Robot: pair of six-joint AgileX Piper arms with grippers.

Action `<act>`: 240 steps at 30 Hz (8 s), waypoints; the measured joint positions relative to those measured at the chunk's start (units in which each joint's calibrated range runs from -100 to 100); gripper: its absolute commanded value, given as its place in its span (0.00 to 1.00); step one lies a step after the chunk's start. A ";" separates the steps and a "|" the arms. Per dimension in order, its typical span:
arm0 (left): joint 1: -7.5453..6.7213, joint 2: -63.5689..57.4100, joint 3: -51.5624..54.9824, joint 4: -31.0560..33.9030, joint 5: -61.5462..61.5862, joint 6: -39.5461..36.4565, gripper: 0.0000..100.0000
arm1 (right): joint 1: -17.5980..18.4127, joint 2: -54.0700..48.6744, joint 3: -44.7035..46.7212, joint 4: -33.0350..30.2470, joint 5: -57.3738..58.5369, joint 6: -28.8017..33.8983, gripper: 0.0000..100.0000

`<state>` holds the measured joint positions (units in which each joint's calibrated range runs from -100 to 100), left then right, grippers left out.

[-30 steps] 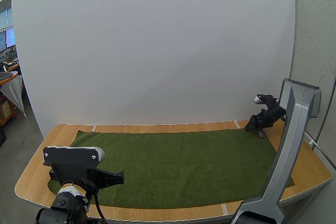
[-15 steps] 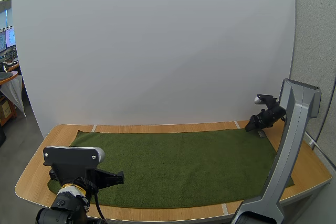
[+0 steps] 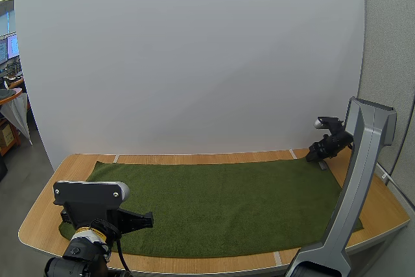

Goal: Fold the towel

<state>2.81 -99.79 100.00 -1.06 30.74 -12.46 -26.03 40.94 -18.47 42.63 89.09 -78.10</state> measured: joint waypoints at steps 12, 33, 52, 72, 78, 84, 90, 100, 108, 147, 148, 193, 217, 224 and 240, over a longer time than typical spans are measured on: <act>0.00 0.00 0.00 0.00 0.00 0.00 0.00 | 0.00 0.00 0.00 0.00 -0.20 0.00 0.55; 0.00 0.00 0.00 0.00 0.00 0.00 0.00 | 0.00 -1.75 0.00 0.00 -0.35 0.00 0.25; 0.00 0.00 0.00 0.00 0.00 0.00 0.00 | 0.00 -2.00 0.00 0.00 8.55 0.00 0.00; 0.00 0.00 0.00 0.00 0.00 0.00 0.00 | 1.67 -13.16 8.36 2.13 9.65 2.31 0.00; 0.00 0.00 0.00 0.00 0.00 0.00 0.00 | 5.68 -20.14 20.28 3.19 9.74 2.31 0.00; 0.00 0.00 0.00 0.00 0.00 0.00 0.00 | 10.47 -29.27 30.64 3.61 9.98 2.87 0.00; 0.00 0.00 0.00 0.00 0.00 0.00 0.00 | 14.65 -36.09 36.51 3.75 8.62 4.78 0.00; 0.00 0.00 0.00 0.00 0.00 0.00 0.00 | 26.07 -40.08 38.04 3.85 0.41 10.21 0.00; 0.00 0.00 0.00 0.00 0.00 0.00 0.00 | 33.36 -40.08 38.04 3.85 -9.67 11.85 0.00; 0.00 0.00 0.00 0.00 0.00 0.00 0.00 | 44.95 -25.02 13.40 5.24 -27.03 16.17 0.00; 0.00 0.00 0.00 0.00 0.00 0.00 0.00 | 45.22 -24.68 12.93 5.24 -27.06 16.17 0.00; 0.00 0.00 0.00 0.00 0.00 0.00 0.00 | 51.69 -0.10 -14.02 1.44 -38.72 22.15 0.00; 0.00 0.00 0.00 0.00 0.00 0.00 0.00 | 52.50 6.98 -14.02 -0.25 -52.56 22.15 0.00; 0.00 0.00 0.00 0.00 0.00 0.00 0.00 | 53.17 7.63 -14.02 -0.71 -55.90 22.15 0.00; 0.00 0.00 0.00 0.00 0.00 0.00 0.00 | 53.70 8.60 -14.02 0.07 -61.15 22.15 0.03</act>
<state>2.81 -99.79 100.00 -1.06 30.74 -12.46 27.67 49.54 -32.49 42.70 27.94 -55.95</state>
